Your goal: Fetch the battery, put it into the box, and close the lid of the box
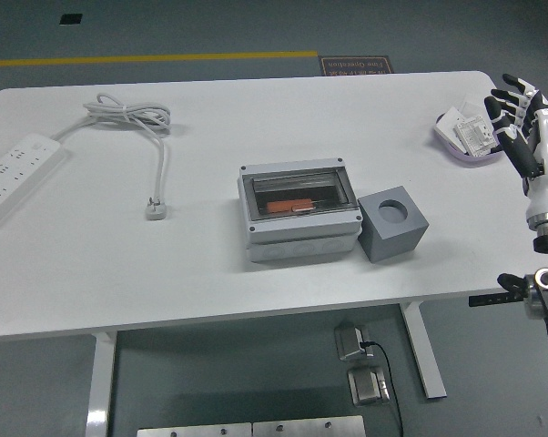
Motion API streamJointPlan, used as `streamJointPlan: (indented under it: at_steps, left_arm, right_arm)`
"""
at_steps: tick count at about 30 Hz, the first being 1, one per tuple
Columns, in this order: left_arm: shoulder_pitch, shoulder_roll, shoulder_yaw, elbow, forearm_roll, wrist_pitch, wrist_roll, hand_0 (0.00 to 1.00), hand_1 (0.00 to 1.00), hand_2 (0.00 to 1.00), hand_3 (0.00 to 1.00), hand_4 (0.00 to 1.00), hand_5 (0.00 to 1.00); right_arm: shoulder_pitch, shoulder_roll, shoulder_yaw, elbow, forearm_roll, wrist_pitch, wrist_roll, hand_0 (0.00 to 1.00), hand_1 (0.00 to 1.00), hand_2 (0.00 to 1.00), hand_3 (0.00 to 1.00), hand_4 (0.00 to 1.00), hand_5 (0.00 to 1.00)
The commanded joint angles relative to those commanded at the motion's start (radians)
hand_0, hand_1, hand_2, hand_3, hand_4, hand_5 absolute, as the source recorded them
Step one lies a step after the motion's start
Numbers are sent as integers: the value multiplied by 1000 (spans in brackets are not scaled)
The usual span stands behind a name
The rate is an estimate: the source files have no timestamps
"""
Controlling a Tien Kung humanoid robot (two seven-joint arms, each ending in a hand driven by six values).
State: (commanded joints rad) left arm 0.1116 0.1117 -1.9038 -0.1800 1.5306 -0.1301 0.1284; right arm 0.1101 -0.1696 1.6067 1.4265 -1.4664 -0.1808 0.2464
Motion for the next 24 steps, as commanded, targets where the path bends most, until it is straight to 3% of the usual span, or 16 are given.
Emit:
streamJointPlan:
  at_steps: [3, 4, 13, 21, 22, 24]
  left_arm:
    - [1, 0, -2, 0, 2, 0, 1, 608, 640, 599, 655, 760, 229]
    - [2, 0, -2, 0, 2, 0, 2, 613, 647, 601, 655, 760, 233]
    - [5, 7, 0, 0, 1, 2, 10, 614, 649, 603, 655, 759, 234]
    - [0, 20, 0, 0, 9, -5, 25, 615, 649, 603, 655, 759, 235]
    - [-1, 23, 0, 0, 11, -6, 28, 619, 652, 605, 655, 760, 237]
    - [-2, 28, -1, 0, 14, -8, 35, 619, 652, 605, 655, 760, 237]
  right_arm:
    - [2, -3, -12, -11, 86, 19, 20, 998, 998, 998, 998, 998, 795]
    - [3, -4, -17, -14, 118, 24, 25, 998, 986, 954, 998, 998, 998]
    - [7, -4, -61, -33, 305, 81, 31, 998, 998, 973, 998, 998, 998]
    - [11, -10, -67, -25, 304, 85, 29, 998, 998, 998, 998, 998, 998]
    - [11, -10, -67, -25, 304, 85, 28, 998, 998, 998, 817, 998, 998]
    - [10, -11, -68, -26, 298, 86, 24, 998, 998, 998, 817, 998, 998]
